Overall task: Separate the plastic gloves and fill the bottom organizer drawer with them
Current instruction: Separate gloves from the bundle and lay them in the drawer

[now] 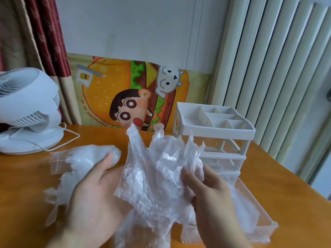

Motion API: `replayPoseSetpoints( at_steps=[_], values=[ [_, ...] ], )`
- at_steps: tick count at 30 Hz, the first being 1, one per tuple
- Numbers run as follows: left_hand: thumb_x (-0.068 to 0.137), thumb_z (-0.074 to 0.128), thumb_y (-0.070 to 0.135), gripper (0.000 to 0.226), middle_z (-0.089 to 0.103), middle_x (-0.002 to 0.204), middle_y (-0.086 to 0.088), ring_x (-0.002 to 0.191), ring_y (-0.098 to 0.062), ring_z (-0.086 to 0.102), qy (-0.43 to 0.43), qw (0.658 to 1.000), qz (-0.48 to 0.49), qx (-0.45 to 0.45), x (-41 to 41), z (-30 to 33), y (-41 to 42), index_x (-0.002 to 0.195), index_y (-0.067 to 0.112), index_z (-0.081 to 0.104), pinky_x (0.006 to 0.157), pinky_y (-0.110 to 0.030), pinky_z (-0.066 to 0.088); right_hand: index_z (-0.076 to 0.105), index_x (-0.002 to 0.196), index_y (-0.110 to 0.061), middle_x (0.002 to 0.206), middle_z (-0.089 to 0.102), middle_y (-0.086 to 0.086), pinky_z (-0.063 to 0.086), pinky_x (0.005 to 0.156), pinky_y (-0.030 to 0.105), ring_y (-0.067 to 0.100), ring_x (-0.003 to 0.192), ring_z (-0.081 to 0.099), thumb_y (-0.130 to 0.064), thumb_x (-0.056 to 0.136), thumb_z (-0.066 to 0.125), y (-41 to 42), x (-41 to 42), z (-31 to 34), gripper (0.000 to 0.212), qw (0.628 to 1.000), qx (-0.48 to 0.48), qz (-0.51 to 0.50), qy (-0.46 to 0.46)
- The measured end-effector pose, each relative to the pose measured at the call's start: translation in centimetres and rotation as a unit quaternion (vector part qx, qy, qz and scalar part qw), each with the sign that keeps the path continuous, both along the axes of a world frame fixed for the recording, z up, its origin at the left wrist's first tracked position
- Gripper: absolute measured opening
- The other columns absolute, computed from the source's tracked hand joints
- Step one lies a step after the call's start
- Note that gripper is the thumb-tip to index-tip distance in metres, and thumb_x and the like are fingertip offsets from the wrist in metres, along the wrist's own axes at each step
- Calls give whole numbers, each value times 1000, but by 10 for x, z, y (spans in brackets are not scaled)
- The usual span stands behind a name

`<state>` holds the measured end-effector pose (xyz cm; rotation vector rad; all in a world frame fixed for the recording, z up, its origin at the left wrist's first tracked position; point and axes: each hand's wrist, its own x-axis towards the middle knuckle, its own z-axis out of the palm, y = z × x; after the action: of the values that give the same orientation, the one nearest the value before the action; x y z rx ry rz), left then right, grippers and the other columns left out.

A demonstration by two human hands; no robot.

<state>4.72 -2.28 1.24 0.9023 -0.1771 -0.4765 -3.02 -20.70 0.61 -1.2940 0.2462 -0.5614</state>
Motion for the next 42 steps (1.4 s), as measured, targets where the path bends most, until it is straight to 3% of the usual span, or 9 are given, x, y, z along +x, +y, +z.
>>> replayPoseSetpoints(
  at_steps=[3, 5, 8, 17, 22, 26, 34, 37, 42],
  values=[
    [96, 65, 47, 55, 67, 134, -20, 125, -40, 62, -72, 992, -45, 90, -8, -3, -4, 136, 9, 65, 109, -56, 43, 78, 89, -5, 80, 73, 26, 49, 53, 28, 24, 65, 63, -4, 95, 72, -2, -3, -2, 8, 995, -92, -28, -2],
    [82, 87, 26, 48, 76, 120, -11, 115, -32, 70, -124, 974, 3, 188, -10, -9, -12, 126, 15, 70, 110, -57, 44, 78, 88, -5, 81, 75, 23, 55, 54, 38, 31, 66, 69, -7, 97, 70, -2, -4, -3, 12, 994, -107, -11, 9],
    [86, 80, 8, 24, 80, 103, -10, 99, -30, 77, -158, 958, 31, 237, -12, -23, -13, 109, 15, 78, 103, -58, 51, 70, 84, 6, 80, 70, 31, 56, 58, 48, 35, 67, 65, -22, 105, 61, -7, -8, 1, 36, 996, -88, -16, 6],
    [80, 79, 14, 16, 81, 102, -8, 98, -26, 78, -168, 960, 85, 207, -10, -17, -15, 94, 21, 83, 100, -52, 53, 78, 77, -12, 68, 66, 16, 54, 52, 37, 28, 58, 64, -35, 102, 65, -19, -10, 7, 37, 999, 33, -1, -37],
    [83, 79, 13, 23, 81, 104, -6, 100, -25, 77, -173, 956, 146, 185, -10, -20, -17, 106, 15, 79, 96, -48, 55, 64, 110, -6, 83, 67, 5, 58, 65, 31, 19, 73, 68, -38, 76, 89, -7, -8, -1, 53, 997, -44, 64, 30],
    [81, 81, 21, 26, 80, 105, -3, 103, -22, 76, -177, 952, 182, 172, -11, -22, -18, 107, 20, 79, 91, -44, 59, 51, 100, 0, 78, 60, 4, 61, 56, 37, 16, 63, 63, -18, 85, 87, 3, -10, 0, 43, 995, -89, 17, 30],
    [86, 78, 11, 22, 81, 102, -3, 99, -20, 77, -194, 948, 176, 179, -15, -18, -16, 107, 17, 77, 93, -43, 55, 72, 81, -5, 83, 71, 25, 56, 55, 30, 28, 63, 66, -8, 93, 76, 5, -12, 2, 12, 983, -176, 17, 48],
    [88, 76, 8, 19, 81, 101, -2, 99, -19, 77, -190, 949, 177, 180, -14, -18, -14, 104, 18, 78, 97, -45, 53, 69, 79, -6, 81, 72, 18, 50, 54, 16, 18, 60, 63, 4, 88, 76, 1, -12, 2, 15, 983, -175, 5, 46],
    [91, 74, 11, 18, 80, 105, -4, 103, -22, 76, -175, 953, 165, 184, -11, -19, -13, 107, 18, 78, 104, -52, 50, 62, 76, -17, 74, 60, 9, 50, 64, 29, 21, 70, 59, 3, 80, 81, 0, -9, -6, 28, 977, -209, 16, 47]
  ],
)
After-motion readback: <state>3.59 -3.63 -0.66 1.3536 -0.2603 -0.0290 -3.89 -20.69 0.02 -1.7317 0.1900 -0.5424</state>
